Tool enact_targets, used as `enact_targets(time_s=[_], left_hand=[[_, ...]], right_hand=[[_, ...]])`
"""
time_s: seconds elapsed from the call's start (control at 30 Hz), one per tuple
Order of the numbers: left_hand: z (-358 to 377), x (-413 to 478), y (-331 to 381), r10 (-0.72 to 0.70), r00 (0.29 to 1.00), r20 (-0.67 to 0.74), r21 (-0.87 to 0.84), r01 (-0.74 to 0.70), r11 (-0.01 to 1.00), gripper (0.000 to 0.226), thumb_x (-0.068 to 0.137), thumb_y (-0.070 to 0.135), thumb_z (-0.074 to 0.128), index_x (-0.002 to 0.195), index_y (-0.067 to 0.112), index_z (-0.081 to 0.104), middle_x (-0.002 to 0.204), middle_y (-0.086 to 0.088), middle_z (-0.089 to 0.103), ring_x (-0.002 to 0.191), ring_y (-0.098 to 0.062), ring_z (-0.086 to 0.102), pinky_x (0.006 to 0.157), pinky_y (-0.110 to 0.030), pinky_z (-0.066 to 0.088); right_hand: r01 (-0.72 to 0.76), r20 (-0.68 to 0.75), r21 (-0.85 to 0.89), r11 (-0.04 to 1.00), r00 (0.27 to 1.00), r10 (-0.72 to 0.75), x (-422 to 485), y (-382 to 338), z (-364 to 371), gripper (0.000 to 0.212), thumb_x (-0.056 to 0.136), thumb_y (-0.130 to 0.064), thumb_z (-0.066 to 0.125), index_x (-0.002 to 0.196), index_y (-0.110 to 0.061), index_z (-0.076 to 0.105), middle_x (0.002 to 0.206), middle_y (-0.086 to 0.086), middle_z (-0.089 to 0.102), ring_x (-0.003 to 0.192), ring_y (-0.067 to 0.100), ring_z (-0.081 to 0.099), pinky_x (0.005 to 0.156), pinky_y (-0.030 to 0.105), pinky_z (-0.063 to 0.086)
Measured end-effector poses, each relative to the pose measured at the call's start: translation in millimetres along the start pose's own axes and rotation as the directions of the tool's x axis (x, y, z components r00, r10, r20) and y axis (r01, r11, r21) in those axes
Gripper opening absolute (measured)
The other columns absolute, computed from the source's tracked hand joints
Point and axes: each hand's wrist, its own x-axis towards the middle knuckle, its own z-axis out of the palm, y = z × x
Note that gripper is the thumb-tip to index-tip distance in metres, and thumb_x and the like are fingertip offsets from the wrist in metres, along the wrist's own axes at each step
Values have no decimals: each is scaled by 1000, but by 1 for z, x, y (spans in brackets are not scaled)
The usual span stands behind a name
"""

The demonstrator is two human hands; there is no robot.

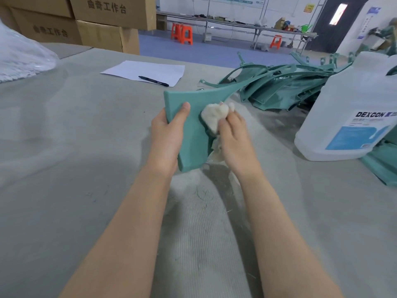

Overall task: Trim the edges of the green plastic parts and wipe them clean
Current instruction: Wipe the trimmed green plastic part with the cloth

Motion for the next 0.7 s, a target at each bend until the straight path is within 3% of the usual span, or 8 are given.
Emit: enact_targets(time_s=[0.07, 0.2, 0.3, 0.4, 0.5, 0.6, 0.7], left_hand=[[0, -1, 2, -8, 1000, -4, -8, 8, 1000, 14, 93, 26, 62, 94, 15, 69, 95, -9, 74, 88, -28, 72, 80, -46, 58], [1, -3, 5, -9, 999, 40, -1, 9, 1000, 12, 93, 26, 62, 92, 16, 69, 89, -7, 75, 81, -24, 72, 69, -40, 60], [3, -6, 7, -21, 996, 87, 34, 18, 999, 16, 93, 27, 61, 94, 14, 69, 88, -7, 75, 77, -24, 72, 63, -36, 59], [6, -9, 8, -13, 993, 113, 57, 7, 998, 20, 94, 29, 59, 97, 12, 69, 93, -10, 75, 81, -26, 73, 66, -38, 60], [7, -10, 9, 4, 994, 112, 91, -14, 996, 19, 95, 30, 59, 90, 14, 69, 86, -6, 75, 76, -24, 72, 62, -36, 59], [13, -12, 7, 6, 993, 115, 132, -21, 991, 18, 95, 28, 59, 84, 17, 67, 85, -5, 73, 80, -25, 71, 73, -43, 59], [20, -16, 4, 26, 990, 140, 167, -49, 985, 17, 95, 27, 58, 83, 17, 66, 88, -5, 72, 85, -26, 70, 80, -48, 56]], right_hand=[[40, 38, -140, 989, 999, -35, 0, 5, 0, 48, 100, -15, 48, 147, -21, 38, 130, 2, 43, 102, -8, 33, 84, -4, 25], [25, -32, -86, 996, 999, -28, 0, 10, -2, 67, 91, -25, 66, 149, -27, 32, 129, -3, 47, 103, -3, 45, 83, 1, 35], [-3, -207, -25, 1000, 978, -2, 0, 10, -2, 59, 92, -21, 63, 145, -27, 36, 105, -15, 58, 82, -9, 57, 68, 0, 39], [10, -339, -27, 1000, 940, -18, -1, 12, -3, 45, 94, -20, 61, 135, -18, 41, 81, -24, 51, 68, -15, 54, 60, 9, 41], [-35, -386, -41, 999, 923, 16, 1, 11, -1, 22, 97, -28, 56, 109, -15, 43, 77, -17, 50, 69, 7, 54, 65, 30, 40], [-113, -484, 39, 993, 867, 117, 7, 13, -5, 23, 103, -34, 42, 95, -14, 49, 75, -9, 53, 77, 20, 53, 62, 26, 32], [-173, -489, 148, 974, 843, 225, 11, 17, -11, 26, 105, -32, 37, 97, -14, 55, 89, 1, 61, 86, 19, 56, 75, 32, 44]])
